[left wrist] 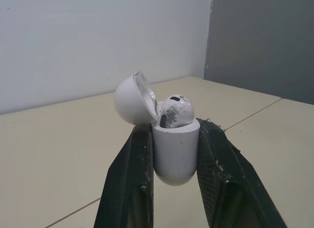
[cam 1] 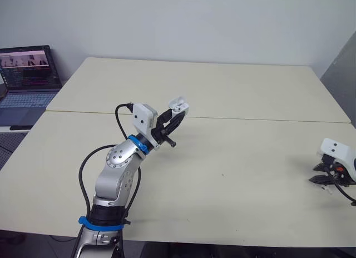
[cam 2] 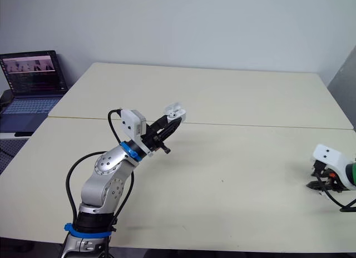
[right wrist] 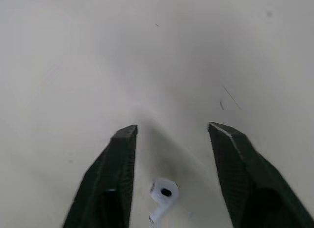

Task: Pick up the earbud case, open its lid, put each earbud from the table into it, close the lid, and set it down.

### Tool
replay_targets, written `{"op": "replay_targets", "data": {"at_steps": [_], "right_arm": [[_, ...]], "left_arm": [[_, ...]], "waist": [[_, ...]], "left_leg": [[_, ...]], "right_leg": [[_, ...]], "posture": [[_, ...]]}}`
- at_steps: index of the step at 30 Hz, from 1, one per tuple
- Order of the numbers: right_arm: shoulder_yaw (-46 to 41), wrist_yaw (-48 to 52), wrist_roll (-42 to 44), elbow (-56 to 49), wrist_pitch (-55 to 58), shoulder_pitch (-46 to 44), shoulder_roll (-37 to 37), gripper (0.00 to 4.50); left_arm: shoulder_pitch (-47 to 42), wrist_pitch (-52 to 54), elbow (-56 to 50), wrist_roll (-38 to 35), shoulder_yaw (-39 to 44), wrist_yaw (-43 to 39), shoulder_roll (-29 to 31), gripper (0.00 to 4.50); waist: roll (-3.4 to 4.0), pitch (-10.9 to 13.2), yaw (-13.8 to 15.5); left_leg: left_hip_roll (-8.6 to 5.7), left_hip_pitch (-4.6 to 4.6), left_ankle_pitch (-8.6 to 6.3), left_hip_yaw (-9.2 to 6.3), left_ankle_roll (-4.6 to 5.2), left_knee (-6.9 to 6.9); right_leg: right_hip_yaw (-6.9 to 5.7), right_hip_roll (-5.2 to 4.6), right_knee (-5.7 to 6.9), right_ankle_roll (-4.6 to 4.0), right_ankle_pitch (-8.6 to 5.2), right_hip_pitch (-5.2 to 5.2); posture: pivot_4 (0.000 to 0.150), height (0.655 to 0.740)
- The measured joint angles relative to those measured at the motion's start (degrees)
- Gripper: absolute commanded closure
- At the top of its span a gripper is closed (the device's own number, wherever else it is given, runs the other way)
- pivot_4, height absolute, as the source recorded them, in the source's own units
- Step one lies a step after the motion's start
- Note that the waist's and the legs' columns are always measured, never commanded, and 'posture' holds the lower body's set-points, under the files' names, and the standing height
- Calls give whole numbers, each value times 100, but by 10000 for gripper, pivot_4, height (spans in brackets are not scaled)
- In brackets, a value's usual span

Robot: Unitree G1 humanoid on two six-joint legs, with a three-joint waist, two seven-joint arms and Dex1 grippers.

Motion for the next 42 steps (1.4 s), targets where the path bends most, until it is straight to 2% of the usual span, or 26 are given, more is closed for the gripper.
{"op": "replay_targets", "data": {"at_steps": [2,12,19,34,37,42], "right_arm": [[-70,-4,7,32,21,147,-68,3813],[-191,-210,12,202,219,467,-91,3813],[-193,-344,23,465,302,407,28,3813],[-174,-338,227,344,825,220,102,3813],[-173,-340,226,344,832,234,101,9656],[-174,-329,223,263,702,353,92,27399]], "left_arm": [[16,0,0,0,2,0,0,37129],[23,0,1,0,-7,-15,-44,37129],[55,21,0,-1,1,-102,29,37129],[92,33,-4,-5,3,-127,65,37129],[136,33,-5,-5,3,-126,65,37129],[141,34,-13,-5,2,-127,67,37129]], "waist": [[0,0,-2],[0,0,-5],[-1,0,-11],[0,0,-12],[0,0,-12],[-1,0,-12]], "left_leg": [[0,0,0,1,0,0],[0,0,0,3,0,0],[0,1,0,3,0,1],[0,0,0,3,0,0],[0,-1,0,2,0,0],[0,-1,-1,2,0,0]], "right_leg": [[1,0,0,0,0,0],[3,0,-1,1,0,0],[3,1,0,1,0,0],[3,0,-2,1,0,0],[2,1,-2,1,0,0],[2,1,-3,1,0,0]], "posture": [[1500,7400],[1500,7400],[1500,7400],[1500,7400],[1500,7400],[1500,7400]]}}
